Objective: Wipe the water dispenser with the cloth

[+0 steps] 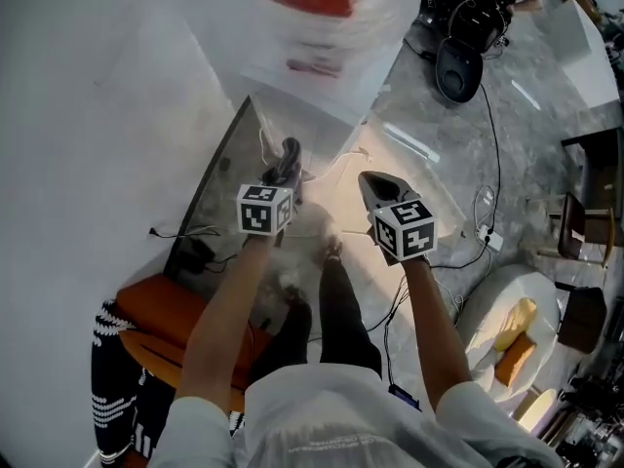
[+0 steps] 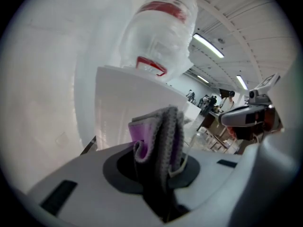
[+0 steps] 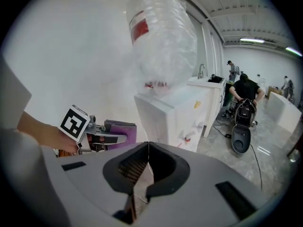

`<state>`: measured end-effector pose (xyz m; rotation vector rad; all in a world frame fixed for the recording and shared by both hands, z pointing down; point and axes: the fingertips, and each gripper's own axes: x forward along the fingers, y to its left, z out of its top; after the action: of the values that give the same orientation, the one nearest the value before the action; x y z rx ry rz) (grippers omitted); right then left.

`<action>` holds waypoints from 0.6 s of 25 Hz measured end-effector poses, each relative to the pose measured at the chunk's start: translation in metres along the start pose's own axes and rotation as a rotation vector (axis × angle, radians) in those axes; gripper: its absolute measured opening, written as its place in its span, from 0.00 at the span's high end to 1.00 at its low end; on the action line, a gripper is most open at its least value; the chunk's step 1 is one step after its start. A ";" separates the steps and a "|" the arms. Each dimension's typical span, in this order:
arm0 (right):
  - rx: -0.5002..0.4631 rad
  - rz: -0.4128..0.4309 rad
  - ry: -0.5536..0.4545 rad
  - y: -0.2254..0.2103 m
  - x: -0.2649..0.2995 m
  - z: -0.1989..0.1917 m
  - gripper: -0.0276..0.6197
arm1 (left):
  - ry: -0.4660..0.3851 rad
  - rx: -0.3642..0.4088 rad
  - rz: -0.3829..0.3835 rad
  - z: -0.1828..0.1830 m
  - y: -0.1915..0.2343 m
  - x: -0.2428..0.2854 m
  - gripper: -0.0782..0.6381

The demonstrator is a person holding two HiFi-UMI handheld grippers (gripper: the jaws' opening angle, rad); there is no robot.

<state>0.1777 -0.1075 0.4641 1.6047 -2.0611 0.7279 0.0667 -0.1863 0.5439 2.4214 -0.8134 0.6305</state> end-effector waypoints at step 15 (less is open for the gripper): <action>-0.017 0.097 0.140 0.031 0.134 -0.024 0.93 | -0.033 -0.252 0.224 -0.068 0.131 -0.013 0.78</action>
<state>0.1161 -0.1868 0.5615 1.4110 -2.0487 0.8302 -0.0458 -0.2319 0.6295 2.1363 -1.1171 0.5357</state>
